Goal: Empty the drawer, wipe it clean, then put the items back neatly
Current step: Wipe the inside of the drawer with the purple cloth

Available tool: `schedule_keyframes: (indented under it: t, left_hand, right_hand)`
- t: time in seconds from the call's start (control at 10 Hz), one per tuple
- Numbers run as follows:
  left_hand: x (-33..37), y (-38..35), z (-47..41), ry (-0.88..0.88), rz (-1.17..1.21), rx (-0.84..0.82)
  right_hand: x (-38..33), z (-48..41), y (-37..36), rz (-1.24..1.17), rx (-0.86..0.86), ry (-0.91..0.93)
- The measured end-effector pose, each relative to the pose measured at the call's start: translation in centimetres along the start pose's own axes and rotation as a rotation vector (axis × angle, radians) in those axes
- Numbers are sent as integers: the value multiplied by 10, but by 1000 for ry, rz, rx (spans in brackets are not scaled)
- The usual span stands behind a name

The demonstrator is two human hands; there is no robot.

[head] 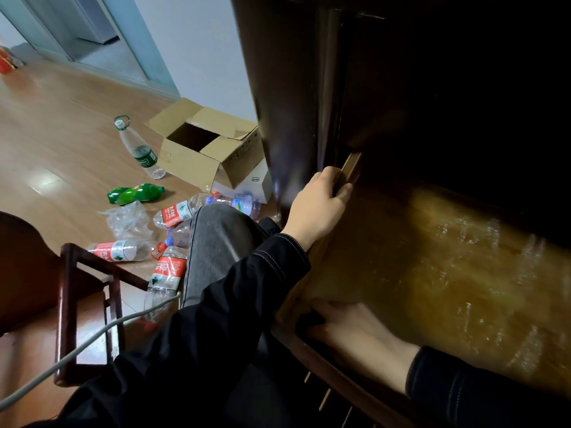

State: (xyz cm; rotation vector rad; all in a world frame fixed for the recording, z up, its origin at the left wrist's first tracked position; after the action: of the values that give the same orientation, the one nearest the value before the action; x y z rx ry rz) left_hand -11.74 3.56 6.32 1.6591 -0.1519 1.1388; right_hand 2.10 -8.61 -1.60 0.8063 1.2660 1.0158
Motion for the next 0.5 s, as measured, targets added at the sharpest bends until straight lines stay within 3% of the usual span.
schedule_keyframes:
  t: [0.5]
  left_hand:
    - [3,1,2,4,-20,4]
  right_hand:
    - [-11,-22,7,53,-46,9]
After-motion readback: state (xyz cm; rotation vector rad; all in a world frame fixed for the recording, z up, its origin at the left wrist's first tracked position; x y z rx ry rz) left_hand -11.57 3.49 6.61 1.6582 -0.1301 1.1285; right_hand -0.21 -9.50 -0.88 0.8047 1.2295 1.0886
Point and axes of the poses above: each hand's wrist, its own z-axis away from the middle knuckle, its own y-axis out of the back of the hand, x = y × z, the point moved 10 cm from there along -z, towards the middle knuckle, and after that the axes turned 5 degrees about y, right-handed, at the moved point
